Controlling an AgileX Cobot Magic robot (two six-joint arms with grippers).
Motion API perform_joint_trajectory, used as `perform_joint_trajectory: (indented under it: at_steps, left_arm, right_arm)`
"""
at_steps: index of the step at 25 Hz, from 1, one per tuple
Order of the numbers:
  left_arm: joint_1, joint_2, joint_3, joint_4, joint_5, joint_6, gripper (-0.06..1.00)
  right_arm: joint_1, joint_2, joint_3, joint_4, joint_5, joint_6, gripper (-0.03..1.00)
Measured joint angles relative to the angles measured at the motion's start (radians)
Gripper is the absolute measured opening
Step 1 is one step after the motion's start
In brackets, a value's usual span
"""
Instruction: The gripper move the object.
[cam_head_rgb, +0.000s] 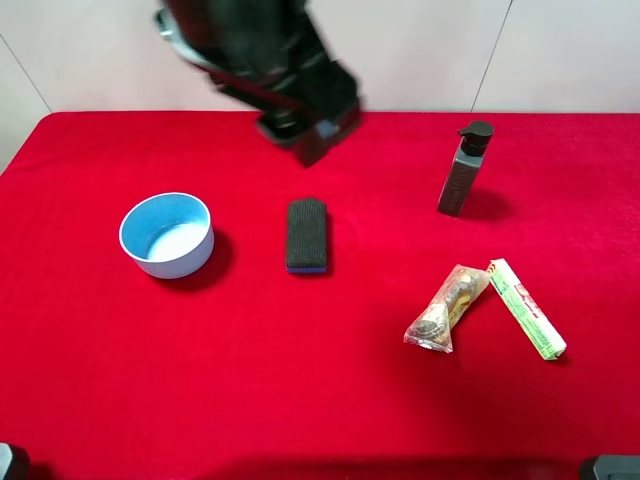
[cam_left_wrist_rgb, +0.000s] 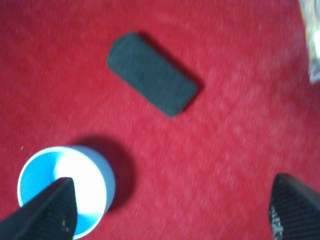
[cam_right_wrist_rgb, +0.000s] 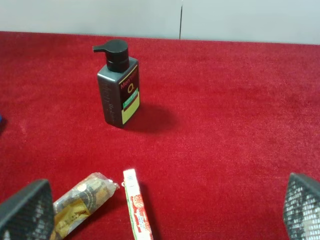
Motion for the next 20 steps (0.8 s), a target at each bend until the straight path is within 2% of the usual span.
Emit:
perform_joint_trajectory:
  at_steps: [11,20]
  left_arm:
    - [0.0,-0.304,0.3,-0.015,0.0,0.018,0.77]
    - [0.0,-0.512,0.453,-0.06,0.001,0.023,0.77]
  right_arm:
    - [0.0,0.0,0.0,0.0,0.0,0.0,0.69]
    - [0.0,0.0,0.0,0.0,0.0,0.0,0.69]
